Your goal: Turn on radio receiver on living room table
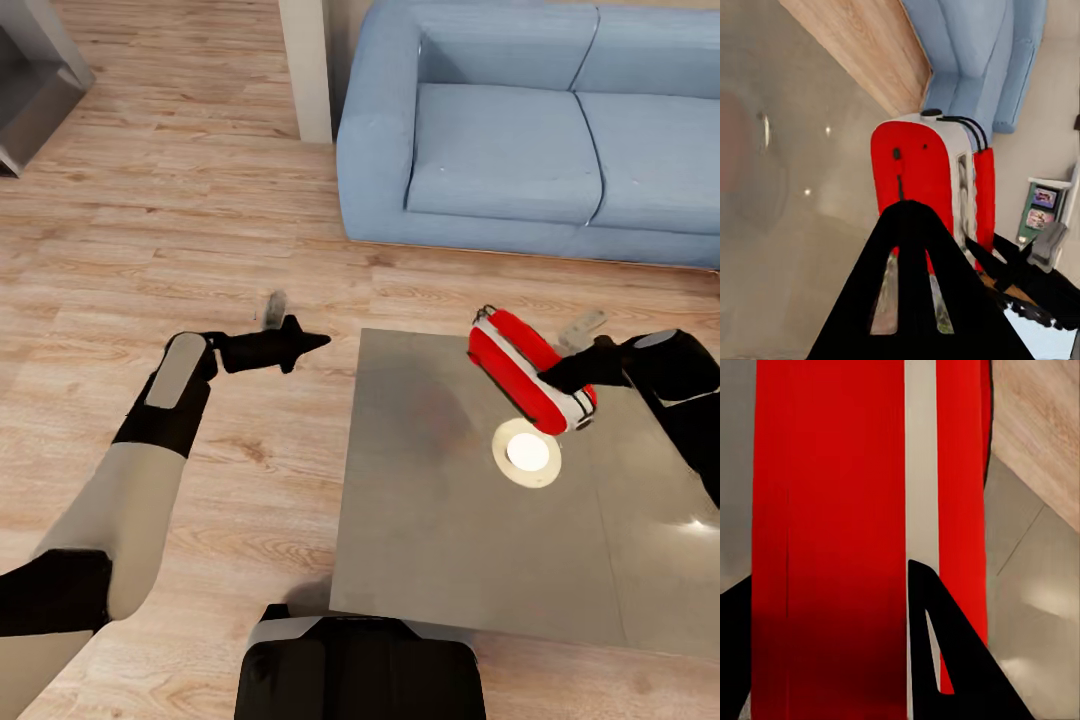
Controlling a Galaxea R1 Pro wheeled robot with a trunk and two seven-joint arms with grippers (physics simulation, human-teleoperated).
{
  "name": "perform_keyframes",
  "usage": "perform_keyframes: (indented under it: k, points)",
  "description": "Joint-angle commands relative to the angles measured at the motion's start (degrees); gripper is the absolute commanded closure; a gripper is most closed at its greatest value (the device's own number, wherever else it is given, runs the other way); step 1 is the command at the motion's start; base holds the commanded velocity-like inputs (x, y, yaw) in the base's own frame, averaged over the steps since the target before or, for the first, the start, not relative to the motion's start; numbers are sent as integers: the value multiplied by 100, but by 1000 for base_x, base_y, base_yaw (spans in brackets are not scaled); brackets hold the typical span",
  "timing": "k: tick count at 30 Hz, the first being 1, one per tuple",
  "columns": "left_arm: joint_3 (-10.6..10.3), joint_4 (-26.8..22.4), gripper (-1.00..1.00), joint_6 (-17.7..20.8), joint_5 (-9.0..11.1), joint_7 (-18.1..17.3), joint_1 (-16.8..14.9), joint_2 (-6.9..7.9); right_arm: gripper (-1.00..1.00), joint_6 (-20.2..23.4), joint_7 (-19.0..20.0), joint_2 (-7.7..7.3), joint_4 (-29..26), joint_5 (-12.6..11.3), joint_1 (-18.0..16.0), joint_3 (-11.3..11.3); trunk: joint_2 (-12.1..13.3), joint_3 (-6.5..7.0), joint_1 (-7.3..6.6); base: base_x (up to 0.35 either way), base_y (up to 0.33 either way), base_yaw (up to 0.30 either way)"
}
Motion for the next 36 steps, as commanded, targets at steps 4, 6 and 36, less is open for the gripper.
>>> perform_keyframes:
  k: [4, 6, 36]
  points:
    - [-150, 163, 100, 0, -260, -24, -1, -10, 100, 11, 66, -41, -4, -759, -41, -33, -1, 0, -1, 0, 0, 0]
    - [-160, 162, 100, -1, -269, -28, -1, -21, 100, 11, 68, -42, -7, -842, -43, -40, -1, 0, -1, 0, 0, 0]
    - [-325, 971, 100, -8, -281, -57, 5, 304, 100, -1339, -1784, 1361, 1995, -2432, -33, -6, -1, 0, -1, 0, 0, 0]
